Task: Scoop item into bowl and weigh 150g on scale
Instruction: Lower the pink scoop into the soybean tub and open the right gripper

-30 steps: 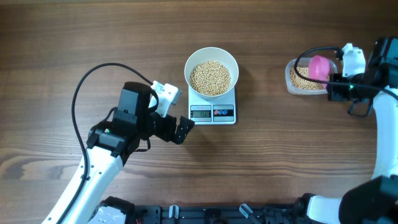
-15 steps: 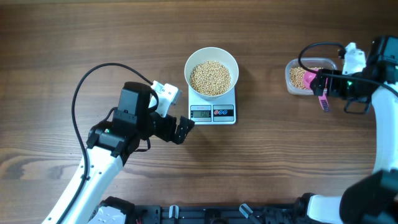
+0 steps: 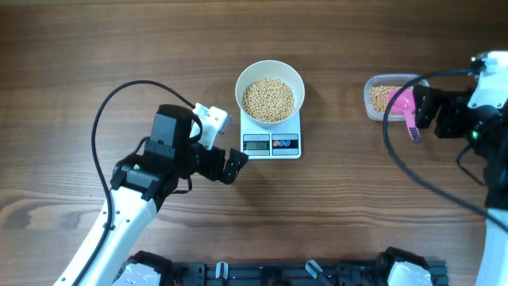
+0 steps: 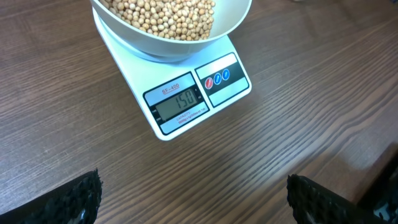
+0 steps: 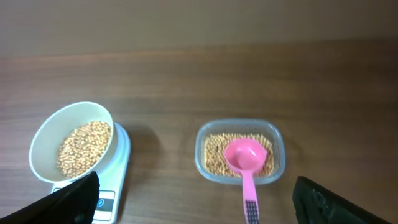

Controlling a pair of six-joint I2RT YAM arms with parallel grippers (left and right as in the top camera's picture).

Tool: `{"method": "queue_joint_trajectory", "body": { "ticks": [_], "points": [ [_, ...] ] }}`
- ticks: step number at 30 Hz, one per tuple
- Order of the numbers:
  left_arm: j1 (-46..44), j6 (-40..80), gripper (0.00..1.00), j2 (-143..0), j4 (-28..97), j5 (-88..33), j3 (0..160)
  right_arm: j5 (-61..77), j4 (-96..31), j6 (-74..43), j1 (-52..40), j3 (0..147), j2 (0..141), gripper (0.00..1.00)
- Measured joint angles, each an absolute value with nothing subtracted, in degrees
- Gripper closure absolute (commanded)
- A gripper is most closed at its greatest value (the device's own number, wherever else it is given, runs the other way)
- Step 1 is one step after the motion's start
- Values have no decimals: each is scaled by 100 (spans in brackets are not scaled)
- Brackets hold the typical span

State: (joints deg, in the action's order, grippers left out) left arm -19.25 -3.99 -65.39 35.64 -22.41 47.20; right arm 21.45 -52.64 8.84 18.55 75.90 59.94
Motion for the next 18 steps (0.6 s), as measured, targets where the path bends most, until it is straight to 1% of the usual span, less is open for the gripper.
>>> {"method": "queue_joint_trajectory", "body": {
  "ticks": [6,12,18],
  "points": [
    [-1925,-399,0,-6539,3564,-2241,4720,2161,-5415,1094,1855,7590,5649,0],
    [-1925,-399,0,-6539,3564,-2241,4718,2161,-6108,1041,1855,7590,5614,0],
    [-1925,-399,0,-6539,3564,-2241,4720,2161,-6134,985,1855,7590,5625,0]
  ]
}}
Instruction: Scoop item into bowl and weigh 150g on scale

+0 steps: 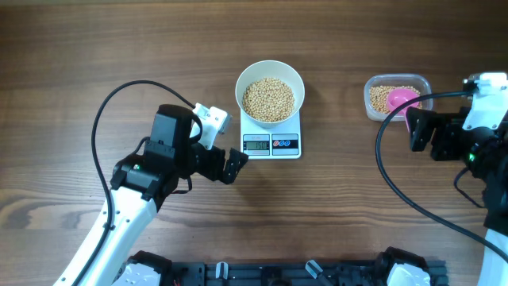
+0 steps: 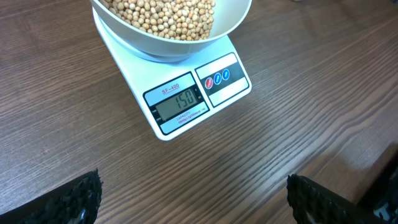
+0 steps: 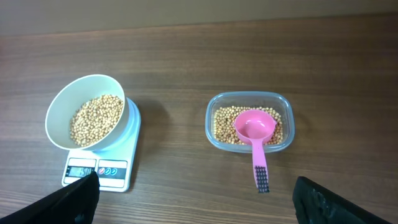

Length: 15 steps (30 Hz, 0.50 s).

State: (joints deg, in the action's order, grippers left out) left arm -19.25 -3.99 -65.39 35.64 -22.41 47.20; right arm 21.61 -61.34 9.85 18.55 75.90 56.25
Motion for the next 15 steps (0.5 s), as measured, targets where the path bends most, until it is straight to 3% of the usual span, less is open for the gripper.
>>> {"method": "queue_joint_trajectory", "body": {
  "ticks": [15],
  "points": [
    [-1925,-399,0,-6539,3564,-2241,4720,2161,-6353,921,1855,7590,6482,0]
  ]
}}
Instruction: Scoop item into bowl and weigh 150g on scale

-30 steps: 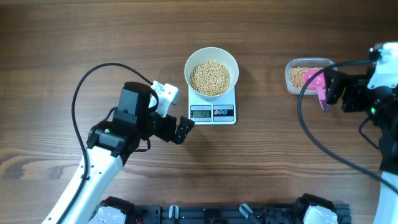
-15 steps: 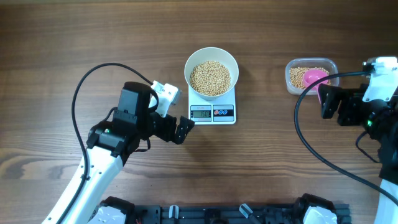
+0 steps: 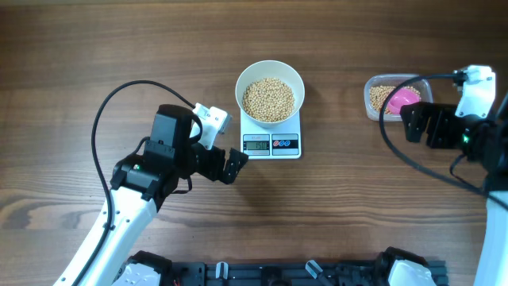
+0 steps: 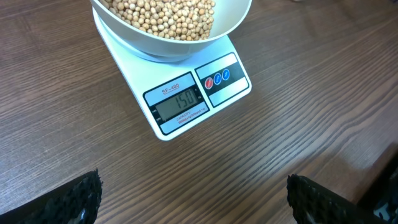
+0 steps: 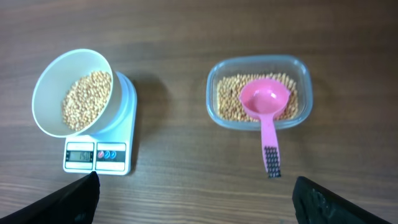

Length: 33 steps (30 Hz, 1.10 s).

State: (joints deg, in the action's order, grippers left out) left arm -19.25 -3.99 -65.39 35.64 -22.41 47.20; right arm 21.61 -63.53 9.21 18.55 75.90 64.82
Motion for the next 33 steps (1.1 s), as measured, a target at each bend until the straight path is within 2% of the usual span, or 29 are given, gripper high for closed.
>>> {"method": "queue_joint_trajectory", "body": {
  "ticks": [6,11,24,33],
  "points": [
    [-1925,-399,0,-6539,3564,-2241,4720,2161,-6191,749,1855,7590,6785,0],
    [-1925,-399,0,-6539,3564,-2241,4720,2126,-6169,753,1855,7590,6447,0],
    [-1925,-399,0,-6539,3564,-2241,4720,1428,-6431,993,1387,7437,3826,0],
    [-1925,-399,0,-6543,3557,-2239,4718,1232,-5393,1081,1214,5245,1680,0]
  ]
}}
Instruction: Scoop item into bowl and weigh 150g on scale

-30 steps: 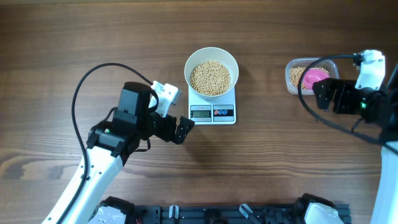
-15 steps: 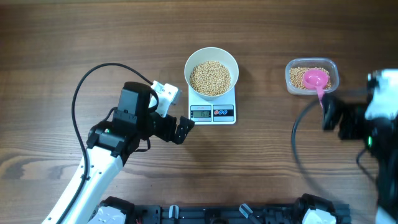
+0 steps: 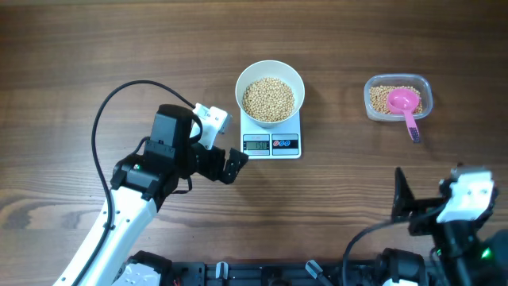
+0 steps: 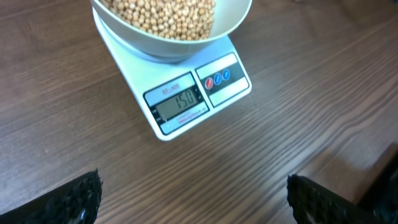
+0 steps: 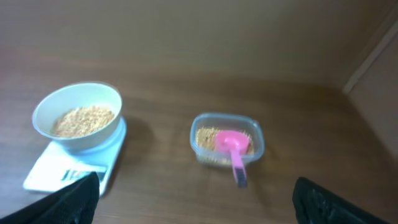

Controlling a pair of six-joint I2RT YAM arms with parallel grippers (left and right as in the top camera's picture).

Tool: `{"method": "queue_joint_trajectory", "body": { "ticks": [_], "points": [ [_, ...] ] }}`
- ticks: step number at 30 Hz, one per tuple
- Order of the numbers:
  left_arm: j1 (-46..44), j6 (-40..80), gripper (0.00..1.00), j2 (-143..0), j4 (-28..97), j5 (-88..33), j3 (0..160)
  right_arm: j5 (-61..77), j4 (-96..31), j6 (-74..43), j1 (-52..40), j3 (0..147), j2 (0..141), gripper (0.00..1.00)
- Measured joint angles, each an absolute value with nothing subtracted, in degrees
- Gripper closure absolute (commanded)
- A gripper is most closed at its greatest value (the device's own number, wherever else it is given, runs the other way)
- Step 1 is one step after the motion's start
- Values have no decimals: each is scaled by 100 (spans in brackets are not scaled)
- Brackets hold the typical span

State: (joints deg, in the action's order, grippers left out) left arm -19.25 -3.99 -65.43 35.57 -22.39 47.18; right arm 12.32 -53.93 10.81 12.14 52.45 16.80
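Note:
A white bowl [image 3: 270, 94] of tan beans sits on the white scale [image 3: 271, 145]. In the left wrist view the scale's display [image 4: 180, 101] reads 150. At the right, a clear container [image 3: 398, 97] of beans holds the pink scoop [image 3: 405, 103], whose handle pokes over the front rim. My left gripper [image 3: 235, 168] is open and empty, just left of the scale's front. My right gripper [image 3: 409, 213] is open and empty near the table's front right edge, well away from the container [image 5: 227, 140] and the scoop [image 5: 232, 146].
A black cable [image 3: 119, 99] loops from the left arm over the table's left half. Bare wooden tabletop [image 3: 349, 183] lies between the scale and the right gripper. In the right wrist view the table's right edge [image 5: 348, 93] shows beyond the container.
My right gripper was beside the container and is now far back at the table's front right. The scoop still lies in the container. The left arm has not moved and the display still reads 150.
My right gripper was open close over the scoop lying in the container. Then it stood a little back from it, then higher beside the container, and now it is at the front edge. The scoop stayed put, the bowl stayed full, and the reading held at 150.

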Motion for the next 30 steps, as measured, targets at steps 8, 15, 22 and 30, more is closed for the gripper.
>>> {"method": "queue_joint_trajectory", "body": {
  "ticks": [8,15,22,30],
  "points": [
    [-1925,-399,0,-6543,3566,-2244,4718,1153,-3699,1144,1214,3229,362,0],
    [-1925,-399,0,-6543,3562,-2241,4718,1149,-1396,1166,1214,1463,123,0],
    [-1925,-399,0,-6543,3564,-2241,4718,1149,405,1166,1214,152,115,0],
    [-1925,-399,0,-6543,3564,-2241,4718,1129,156,1164,1214,36,104,0]
  ]
}}
